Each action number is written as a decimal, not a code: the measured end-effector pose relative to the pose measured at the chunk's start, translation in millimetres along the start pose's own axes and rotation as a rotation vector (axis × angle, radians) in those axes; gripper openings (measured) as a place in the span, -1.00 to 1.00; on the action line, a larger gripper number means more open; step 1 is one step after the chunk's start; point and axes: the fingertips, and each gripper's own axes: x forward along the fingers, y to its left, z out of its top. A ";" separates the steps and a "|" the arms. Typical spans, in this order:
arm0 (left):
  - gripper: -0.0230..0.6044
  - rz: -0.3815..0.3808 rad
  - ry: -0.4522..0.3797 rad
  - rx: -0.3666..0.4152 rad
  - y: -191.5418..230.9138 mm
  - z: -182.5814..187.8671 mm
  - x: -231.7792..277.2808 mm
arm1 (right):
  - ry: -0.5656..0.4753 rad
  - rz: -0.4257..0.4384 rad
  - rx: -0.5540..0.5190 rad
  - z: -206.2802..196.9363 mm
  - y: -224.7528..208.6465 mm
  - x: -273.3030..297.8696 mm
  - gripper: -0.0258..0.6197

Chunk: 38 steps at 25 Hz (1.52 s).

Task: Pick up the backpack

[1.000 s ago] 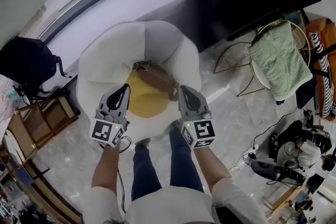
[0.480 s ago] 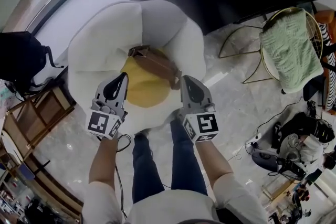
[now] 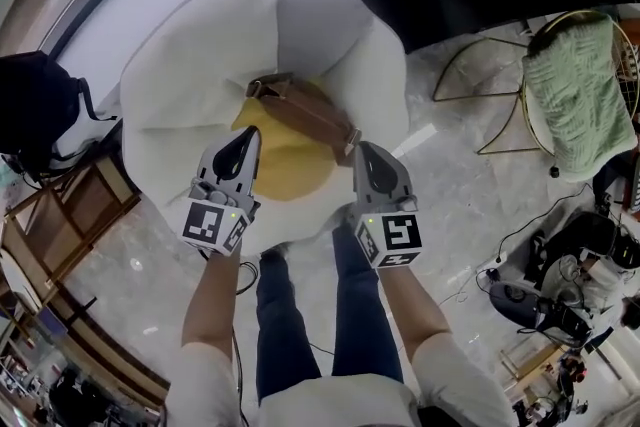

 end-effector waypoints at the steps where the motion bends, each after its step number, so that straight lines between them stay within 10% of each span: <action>1: -0.82 0.004 0.000 -0.010 3.1 -5.3 2.4 | 0.005 -0.003 -0.003 -4.7 -1.9 2.8 -0.83; 34: -0.82 0.003 0.194 -0.131 66.8 -163.3 62.6 | 0.161 -0.098 -0.027 -124.8 -34.1 49.5 -0.82; 38: -0.82 0.009 0.230 -0.128 75.7 -183.2 69.7 | 0.186 -0.114 -0.021 -133.7 -41.4 52.7 -0.25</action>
